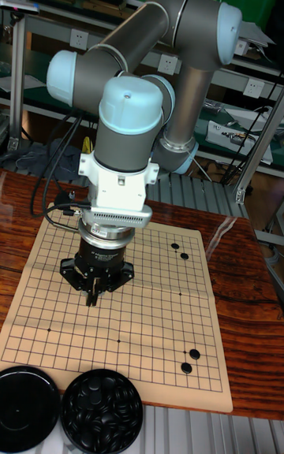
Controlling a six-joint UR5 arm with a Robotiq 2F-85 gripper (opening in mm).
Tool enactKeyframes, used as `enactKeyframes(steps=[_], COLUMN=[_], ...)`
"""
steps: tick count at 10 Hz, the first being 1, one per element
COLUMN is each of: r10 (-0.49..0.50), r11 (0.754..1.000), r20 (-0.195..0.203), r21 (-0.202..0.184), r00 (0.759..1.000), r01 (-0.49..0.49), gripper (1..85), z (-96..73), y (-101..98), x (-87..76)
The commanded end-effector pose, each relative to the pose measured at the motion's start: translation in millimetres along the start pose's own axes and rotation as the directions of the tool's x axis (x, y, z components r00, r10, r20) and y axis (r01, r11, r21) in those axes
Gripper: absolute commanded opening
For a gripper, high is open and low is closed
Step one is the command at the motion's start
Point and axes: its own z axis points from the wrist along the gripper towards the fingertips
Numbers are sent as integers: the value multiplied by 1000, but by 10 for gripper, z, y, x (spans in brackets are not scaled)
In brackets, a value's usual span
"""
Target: Play the first move as black on the 3-4 point in the upper right corner of the Go board
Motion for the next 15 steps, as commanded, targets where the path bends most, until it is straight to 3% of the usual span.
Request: enactKeyframes(steps=[1, 3, 4, 6, 8, 11, 13, 15], r10=[0, -9, -28, -119, -132, -152, -164, -139], r11=[1000, 999, 998, 991, 989, 979, 974, 976], r20=[36, 12, 5, -40, -64, -78, -106, -89], r21=[26, -31, -55, -60, -71, -149, -175, -178], r00=[999, 1000, 1000, 992, 989, 985, 981, 986], r01=[-1, 9, 28, 116, 127, 140, 144, 121], gripper=[13, 13, 13, 13, 13, 13, 13, 13], z=[-17, -16, -29, -60, -95, -102, -23, -8], y=[-78, 70, 82, -9, -8, 98, 71, 81], x=[-81, -18, 184, 562, 787, 1089, 1342, 1333])
